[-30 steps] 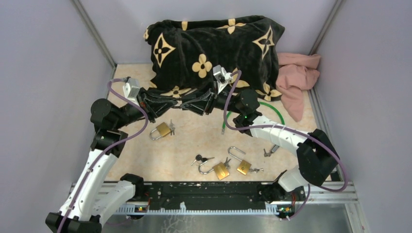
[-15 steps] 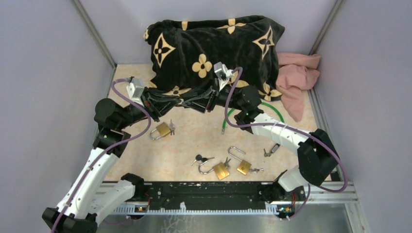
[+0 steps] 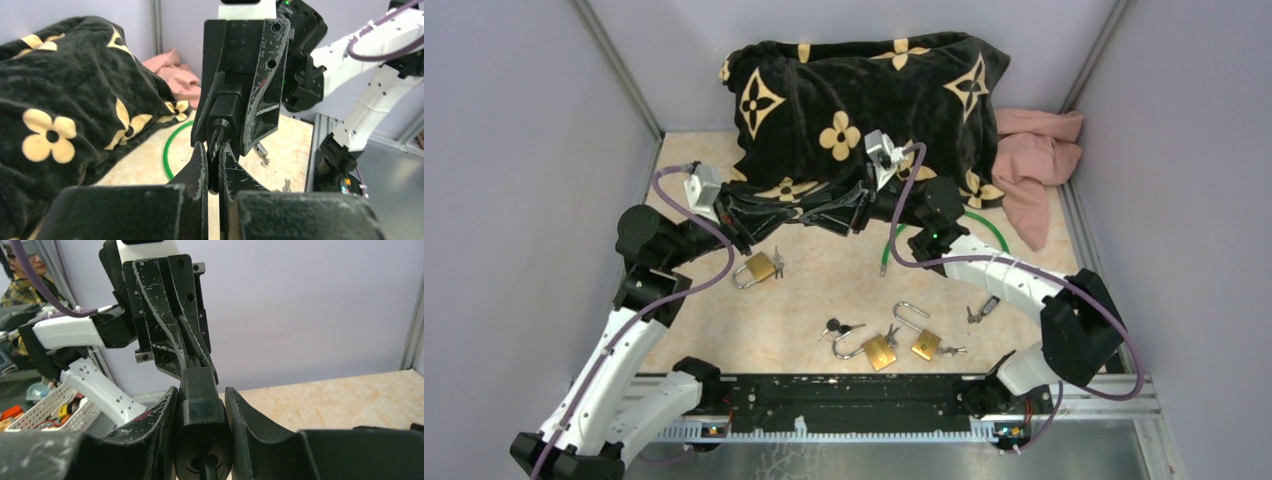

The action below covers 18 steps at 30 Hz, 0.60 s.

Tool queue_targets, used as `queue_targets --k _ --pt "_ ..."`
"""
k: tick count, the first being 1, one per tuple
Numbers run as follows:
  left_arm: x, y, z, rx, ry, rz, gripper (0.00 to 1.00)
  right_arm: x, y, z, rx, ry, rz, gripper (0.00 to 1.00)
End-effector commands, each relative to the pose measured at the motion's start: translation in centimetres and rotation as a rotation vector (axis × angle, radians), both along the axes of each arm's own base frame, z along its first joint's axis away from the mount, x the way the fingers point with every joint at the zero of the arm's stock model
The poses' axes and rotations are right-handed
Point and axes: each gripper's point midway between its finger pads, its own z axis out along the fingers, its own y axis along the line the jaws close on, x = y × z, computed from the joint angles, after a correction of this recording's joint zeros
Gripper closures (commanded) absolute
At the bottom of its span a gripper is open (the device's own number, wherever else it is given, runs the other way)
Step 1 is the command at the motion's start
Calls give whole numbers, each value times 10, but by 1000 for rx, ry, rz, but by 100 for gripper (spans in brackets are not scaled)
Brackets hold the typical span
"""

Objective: Lock with the key
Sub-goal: Lock the lock.

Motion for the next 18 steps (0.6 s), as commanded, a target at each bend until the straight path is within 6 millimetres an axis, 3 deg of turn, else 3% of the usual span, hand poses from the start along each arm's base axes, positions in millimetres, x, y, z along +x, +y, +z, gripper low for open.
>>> queue_targets --k 1,10,14,15,18 --pt "-78 -19 -52 102 208 -431 100 -35 39 -46 -138 71 103 100" --pt "-79 5 -76 50 252 -340 100 -46 21 -60 -243 39 127 100" --pt "-72 14 -87 24 283 -257 98 -33 10 -70 -260 100 68 100" --pt "-68 17 -90 15 293 -223 81 -29 8 -73 -264 120 53 100" --pt "-51 28 -105 -24 355 -85 9 -19 4 -84 -284 172 12 100"
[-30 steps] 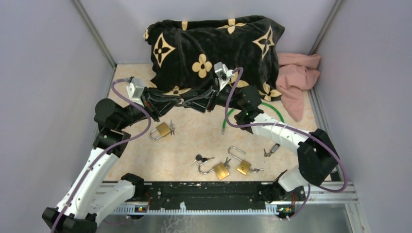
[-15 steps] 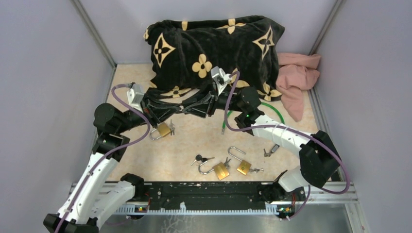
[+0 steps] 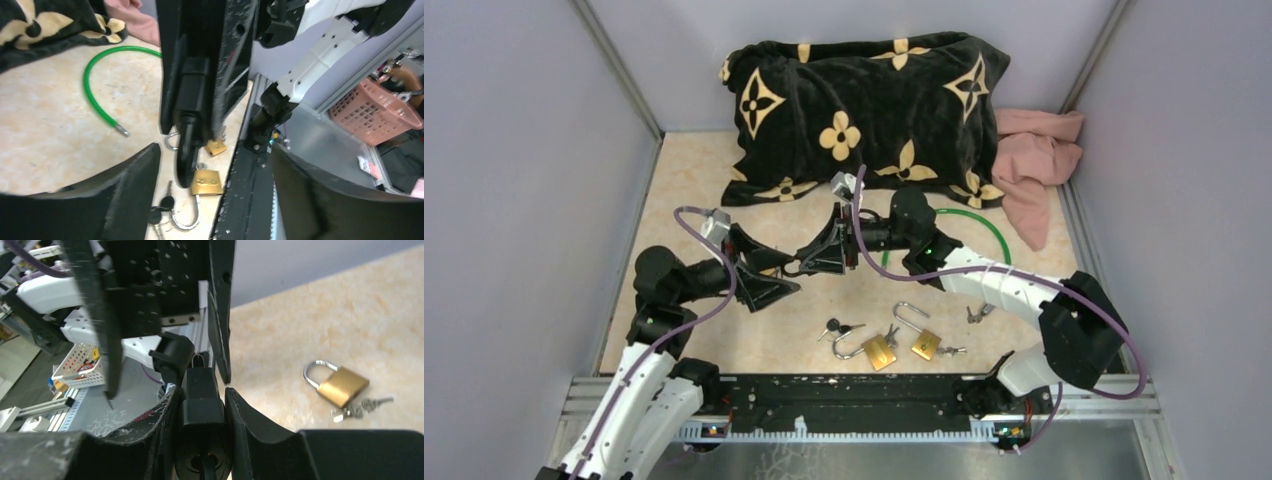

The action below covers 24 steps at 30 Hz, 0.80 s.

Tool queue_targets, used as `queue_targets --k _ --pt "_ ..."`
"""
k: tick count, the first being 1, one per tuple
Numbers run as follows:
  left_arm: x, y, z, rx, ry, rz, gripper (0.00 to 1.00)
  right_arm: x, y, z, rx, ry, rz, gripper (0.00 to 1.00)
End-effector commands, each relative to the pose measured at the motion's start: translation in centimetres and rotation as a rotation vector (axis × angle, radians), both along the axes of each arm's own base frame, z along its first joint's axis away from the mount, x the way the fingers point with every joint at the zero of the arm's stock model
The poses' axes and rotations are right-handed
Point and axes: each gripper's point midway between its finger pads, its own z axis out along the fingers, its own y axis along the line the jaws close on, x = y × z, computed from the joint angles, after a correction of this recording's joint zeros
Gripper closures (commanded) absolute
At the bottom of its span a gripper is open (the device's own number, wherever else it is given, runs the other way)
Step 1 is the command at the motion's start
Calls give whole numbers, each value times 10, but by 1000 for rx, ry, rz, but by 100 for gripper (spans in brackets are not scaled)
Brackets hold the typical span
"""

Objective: Lock with the key
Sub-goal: Lock the lock.

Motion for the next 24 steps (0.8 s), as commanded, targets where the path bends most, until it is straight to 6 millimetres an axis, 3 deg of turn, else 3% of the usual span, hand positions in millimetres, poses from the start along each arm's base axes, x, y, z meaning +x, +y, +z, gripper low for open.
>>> queue_targets --k 1,5,13,17,24 --pt "1 11 -11 -30 67 87 2 19 -3 4 13 2 -124 100" --pt "22 32 -29 -43 129 270 1 27 -8 -10 -8 43 -156 100" --pt "46 70 -32 -41 76 529 1 44 2 -47 -98 170 -197 100" --pt "56 93 -40 -24 69 669 1 63 11 -77 -178 284 -264 100" --pt "54 99 -36 -36 30 701 1 86 38 -138 -328 498 -272 100"
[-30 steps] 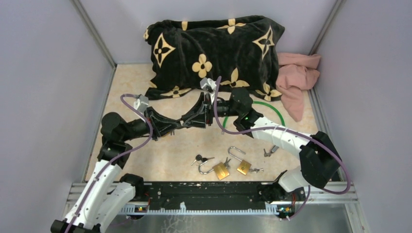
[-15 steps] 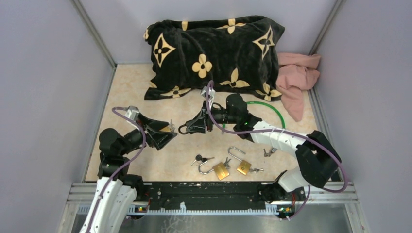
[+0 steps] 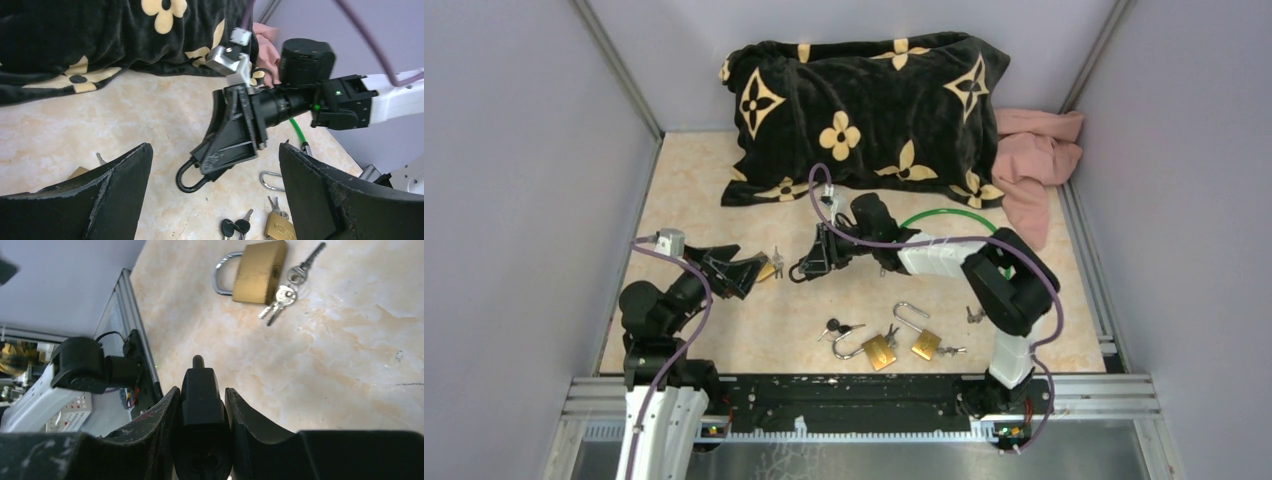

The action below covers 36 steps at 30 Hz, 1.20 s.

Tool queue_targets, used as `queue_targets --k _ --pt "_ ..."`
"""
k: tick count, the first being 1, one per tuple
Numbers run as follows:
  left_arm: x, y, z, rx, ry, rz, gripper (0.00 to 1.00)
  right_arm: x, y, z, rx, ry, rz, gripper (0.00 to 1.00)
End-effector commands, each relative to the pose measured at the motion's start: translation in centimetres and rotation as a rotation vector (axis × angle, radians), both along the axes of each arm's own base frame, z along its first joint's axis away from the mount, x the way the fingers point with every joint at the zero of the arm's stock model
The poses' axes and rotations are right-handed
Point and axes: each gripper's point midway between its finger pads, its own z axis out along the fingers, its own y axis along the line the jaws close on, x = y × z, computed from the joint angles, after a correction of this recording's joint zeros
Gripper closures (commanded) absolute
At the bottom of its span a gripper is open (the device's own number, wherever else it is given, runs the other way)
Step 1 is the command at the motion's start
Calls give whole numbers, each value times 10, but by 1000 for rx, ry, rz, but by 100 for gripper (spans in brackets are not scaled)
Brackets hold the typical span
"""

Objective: Lock with the key
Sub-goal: Lock the lock.

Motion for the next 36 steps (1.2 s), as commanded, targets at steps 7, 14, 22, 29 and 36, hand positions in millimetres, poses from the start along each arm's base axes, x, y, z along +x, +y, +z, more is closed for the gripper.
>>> queue_targets --k 7,14,22,29,36 --pt "3 8 4 44 -51 27 1 22 33 -3 45 107 -11 100" --pt "-40 -37 7 583 -479 -558 7 6 25 57 144 -4 18 100" --pt "4 -22 -28 988 -601 -495 1 -21 34 114 276 -57 0 100" --pt "-5 -36 -5 997 -912 -413 1 -42 46 149 336 -116 2 100" --pt "1 -47 -12 880 -777 -514 1 -57 48 170 389 -142 40 100"
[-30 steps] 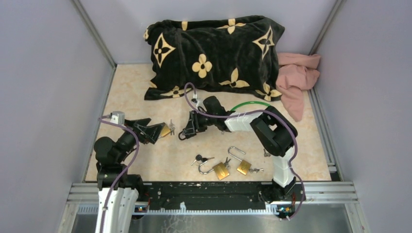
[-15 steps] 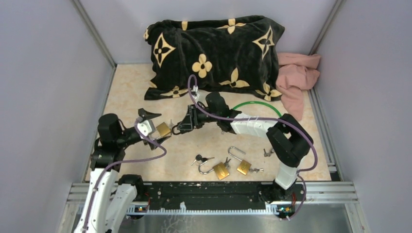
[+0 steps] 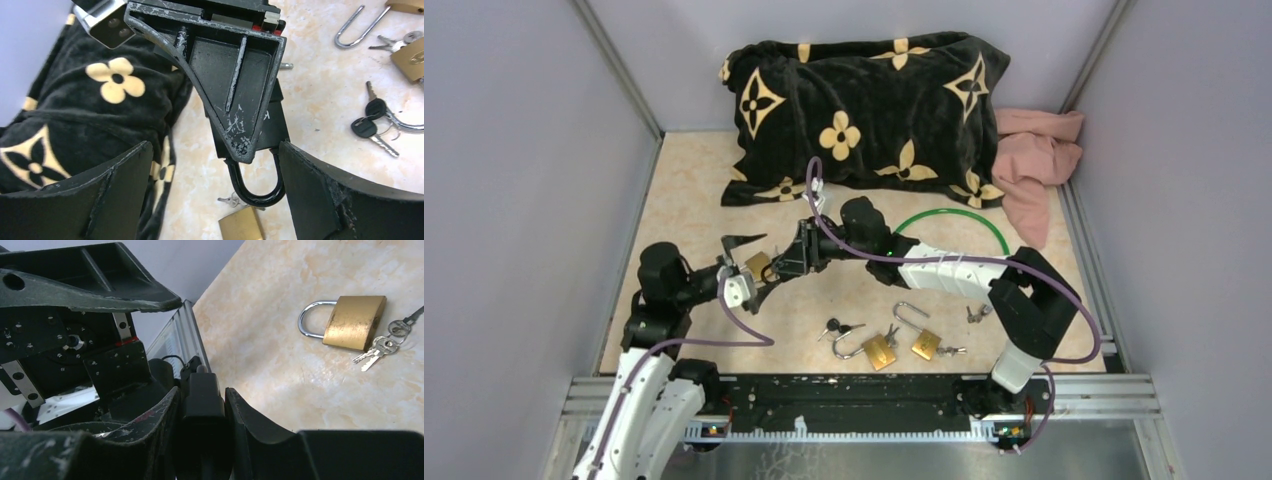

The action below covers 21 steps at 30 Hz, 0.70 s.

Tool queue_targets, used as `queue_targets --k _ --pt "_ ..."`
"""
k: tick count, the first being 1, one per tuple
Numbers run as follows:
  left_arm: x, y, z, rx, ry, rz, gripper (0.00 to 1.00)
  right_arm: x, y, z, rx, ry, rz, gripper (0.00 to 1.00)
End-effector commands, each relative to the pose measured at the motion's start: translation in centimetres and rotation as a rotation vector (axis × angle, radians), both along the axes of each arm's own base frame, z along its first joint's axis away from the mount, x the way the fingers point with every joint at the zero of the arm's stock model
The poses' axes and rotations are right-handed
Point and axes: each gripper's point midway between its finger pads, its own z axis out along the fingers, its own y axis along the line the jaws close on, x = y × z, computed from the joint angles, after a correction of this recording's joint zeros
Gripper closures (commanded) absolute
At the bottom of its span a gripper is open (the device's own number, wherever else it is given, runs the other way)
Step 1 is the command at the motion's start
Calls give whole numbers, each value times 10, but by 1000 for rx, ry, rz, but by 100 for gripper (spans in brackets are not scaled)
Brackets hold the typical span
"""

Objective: Lock with the key
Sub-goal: Lock the lock.

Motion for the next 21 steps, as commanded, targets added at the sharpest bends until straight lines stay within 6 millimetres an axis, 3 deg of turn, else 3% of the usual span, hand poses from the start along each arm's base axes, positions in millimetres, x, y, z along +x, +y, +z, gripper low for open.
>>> queue_targets --k 1,3,9,12,15,21 --pt "4 -10 10 -21 25 -62 2 -15 2 90 227 -137 32 100" --pt "0 -12 7 -10 25 -95 5 -15 -1 95 240 -144 19 100" --pt "-25 -24 7 -14 31 -195 1 -8 -7 100 229 -168 -36 100" --pt "-19 -28 13 -44 101 -159 1 -2 -9 101 226 -172 -78 100" --pt "-2 -26 19 -92 170 -73 1 -2 -8 107 245 -183 -85 100" --pt "1 -32 27 -137 178 -82 20 -9 -2 116 263 -196 -63 100"
